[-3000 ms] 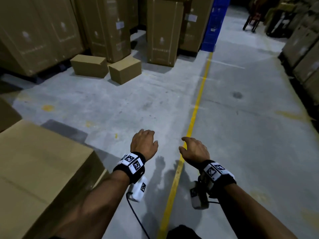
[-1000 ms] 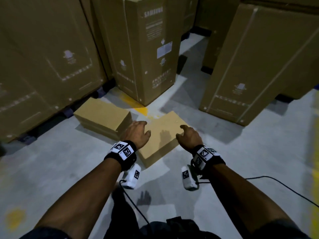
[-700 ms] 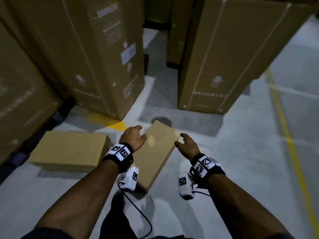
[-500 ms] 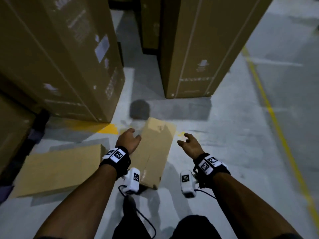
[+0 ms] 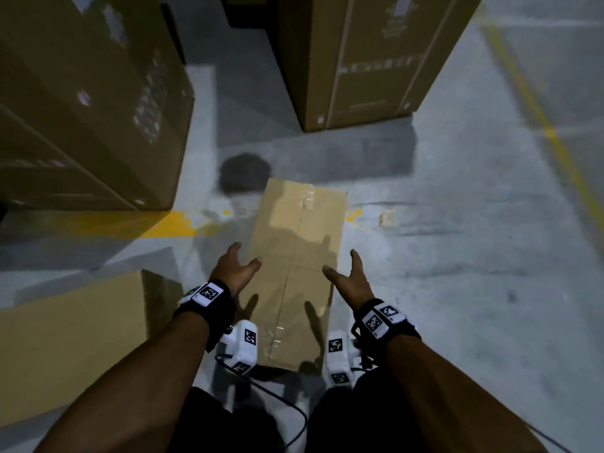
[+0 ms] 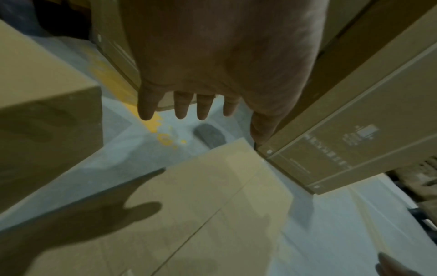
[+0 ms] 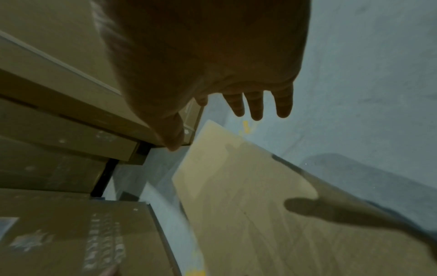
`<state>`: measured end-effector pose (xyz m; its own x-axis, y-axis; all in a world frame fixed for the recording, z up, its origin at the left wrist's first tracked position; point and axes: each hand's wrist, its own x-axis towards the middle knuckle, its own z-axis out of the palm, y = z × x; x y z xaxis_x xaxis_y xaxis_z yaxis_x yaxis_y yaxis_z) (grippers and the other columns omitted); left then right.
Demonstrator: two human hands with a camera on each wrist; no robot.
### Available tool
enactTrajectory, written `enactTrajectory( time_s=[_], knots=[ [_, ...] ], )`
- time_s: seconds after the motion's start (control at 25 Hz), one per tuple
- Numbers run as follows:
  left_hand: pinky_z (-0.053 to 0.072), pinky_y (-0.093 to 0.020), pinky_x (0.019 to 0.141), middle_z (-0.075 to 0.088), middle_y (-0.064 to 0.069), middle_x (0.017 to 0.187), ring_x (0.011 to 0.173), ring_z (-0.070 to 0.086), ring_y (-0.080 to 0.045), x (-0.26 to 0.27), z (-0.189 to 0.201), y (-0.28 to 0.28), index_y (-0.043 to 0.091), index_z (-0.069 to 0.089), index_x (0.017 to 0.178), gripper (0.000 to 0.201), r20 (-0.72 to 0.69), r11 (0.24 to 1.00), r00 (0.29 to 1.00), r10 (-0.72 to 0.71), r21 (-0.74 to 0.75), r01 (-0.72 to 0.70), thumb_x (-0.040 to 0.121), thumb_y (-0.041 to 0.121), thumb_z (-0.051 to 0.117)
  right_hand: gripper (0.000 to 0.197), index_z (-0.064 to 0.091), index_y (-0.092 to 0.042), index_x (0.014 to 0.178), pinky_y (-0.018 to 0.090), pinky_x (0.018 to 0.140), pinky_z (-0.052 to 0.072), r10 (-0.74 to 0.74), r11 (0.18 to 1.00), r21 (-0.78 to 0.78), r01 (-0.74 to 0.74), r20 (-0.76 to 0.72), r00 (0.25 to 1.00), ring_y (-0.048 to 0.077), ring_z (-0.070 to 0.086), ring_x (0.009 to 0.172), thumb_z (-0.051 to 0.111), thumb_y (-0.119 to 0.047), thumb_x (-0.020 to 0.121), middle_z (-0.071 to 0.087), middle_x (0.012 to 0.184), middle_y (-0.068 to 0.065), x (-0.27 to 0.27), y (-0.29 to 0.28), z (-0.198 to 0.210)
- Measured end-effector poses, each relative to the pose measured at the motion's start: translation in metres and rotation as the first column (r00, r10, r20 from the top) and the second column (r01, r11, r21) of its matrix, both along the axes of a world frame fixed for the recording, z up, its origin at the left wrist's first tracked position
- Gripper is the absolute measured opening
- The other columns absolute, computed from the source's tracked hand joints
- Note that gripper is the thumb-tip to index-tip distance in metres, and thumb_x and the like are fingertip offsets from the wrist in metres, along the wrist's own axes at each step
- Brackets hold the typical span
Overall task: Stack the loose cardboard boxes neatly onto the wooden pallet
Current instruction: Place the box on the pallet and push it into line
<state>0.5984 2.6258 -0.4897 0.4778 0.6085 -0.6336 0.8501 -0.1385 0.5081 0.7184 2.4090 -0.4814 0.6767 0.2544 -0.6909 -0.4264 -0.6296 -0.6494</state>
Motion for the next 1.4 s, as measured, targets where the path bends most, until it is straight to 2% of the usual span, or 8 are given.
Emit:
enactTrajectory(
  time_s=[0.08,0.2,0.32,0.52,0.68,0.88,1.24,1.4],
  knots=[
    [0.035,-0.037,0.111,0.029,-0.012,0.160,0.141,0.038,-0.032,0.011,-0.063,0.008,0.021,0.019,0.157,0.084,0.033,1.000,0.999,-0.009,-0.016,0.010,0.092,0.045,0.066,0.094,0.011,-0.026,0.161,0.041,0.111,0.036,-0.044,0.999,0.009,0.044,0.018,0.999,0.031,0.031,0.147,0.074,-0.033,0.091,0.024,0.164,0.010,0.009,0.011,-0.064],
    [0.036,-0.041,0.113,0.034,-0.010,0.158,0.141,0.039,-0.030,0.022,-0.137,0.021,0.025,0.017,0.157,0.112,0.080,0.999,0.997,-0.023,-0.020,0.025,0.069,0.068,0.070,0.100,0.012,-0.028,0.160,0.021,0.089,0.049,-0.130,0.990,0.053,0.128,0.025,0.991,0.026,0.043,0.135,0.079,-0.028,0.086,0.036,0.152,0.002,0.018,0.021,-0.135],
    [0.049,-0.043,0.102,0.059,-0.004,0.136,0.117,0.061,-0.028,0.025,-0.179,0.029,0.034,0.029,0.147,0.103,0.157,0.999,0.986,0.049,-0.030,-0.045,0.060,0.068,0.071,0.108,0.017,-0.041,0.156,0.030,0.085,0.055,-0.208,0.971,0.122,0.203,0.026,0.978,0.029,0.058,0.118,0.084,-0.034,0.072,0.053,0.140,0.005,0.010,0.033,-0.179],
    [0.053,-0.043,0.095,0.066,0.003,0.115,0.104,0.065,-0.023,0.026,-0.196,0.027,0.033,0.036,0.141,0.099,0.280,0.992,0.953,0.114,-0.085,-0.093,0.056,0.047,0.083,0.111,0.007,-0.053,0.152,0.042,0.094,0.054,-0.180,0.983,-0.005,0.183,0.154,0.972,0.030,0.061,0.109,0.080,-0.043,0.069,0.057,0.131,0.003,-0.001,0.038,-0.196],
    [0.052,-0.044,0.096,0.066,0.004,0.116,0.107,0.064,-0.025,0.027,-0.174,0.020,0.036,0.035,0.142,0.104,0.260,0.994,0.960,0.102,-0.063,-0.088,0.050,0.053,0.082,0.110,0.003,-0.054,0.153,0.042,0.094,0.052,-0.155,0.984,-0.064,0.169,0.186,0.970,0.032,0.062,0.108,0.078,-0.046,0.073,0.061,0.130,0.004,-0.001,0.031,-0.179],
    [0.051,-0.045,0.098,0.065,0.004,0.122,0.110,0.063,-0.025,0.049,-0.082,0.002,0.043,0.033,0.139,0.104,0.274,0.999,0.960,0.054,-0.012,-0.053,0.048,0.062,0.080,0.109,0.000,-0.059,0.150,0.042,0.100,0.049,-0.208,0.974,-0.048,0.222,0.206,0.956,0.034,0.058,0.117,0.077,-0.053,0.073,0.058,0.135,0.003,0.011,0.007,-0.085],
    [0.040,-0.050,0.109,0.048,-0.001,0.147,0.130,0.050,-0.030,0.114,0.246,-0.101,0.039,0.017,0.149,0.120,0.334,0.981,0.923,-0.192,0.095,0.170,0.048,0.078,0.069,0.107,0.000,-0.064,0.144,0.050,0.104,0.048,-0.413,0.903,0.042,0.427,0.349,0.841,0.035,0.055,0.125,0.077,-0.057,0.070,0.053,0.145,0.006,0.035,-0.111,0.250],
    [0.036,-0.050,0.112,0.039,-0.002,0.154,0.136,0.043,-0.030,0.132,0.349,-0.163,0.034,0.010,0.154,0.117,0.419,0.945,0.848,-0.325,0.124,0.301,0.062,0.065,0.076,0.107,0.002,-0.061,0.147,0.050,0.106,0.046,-0.502,0.845,0.073,0.529,0.446,0.741,0.034,0.053,0.128,0.077,-0.057,0.070,0.051,0.147,0.005,0.020,-0.176,0.354]
  ],
)
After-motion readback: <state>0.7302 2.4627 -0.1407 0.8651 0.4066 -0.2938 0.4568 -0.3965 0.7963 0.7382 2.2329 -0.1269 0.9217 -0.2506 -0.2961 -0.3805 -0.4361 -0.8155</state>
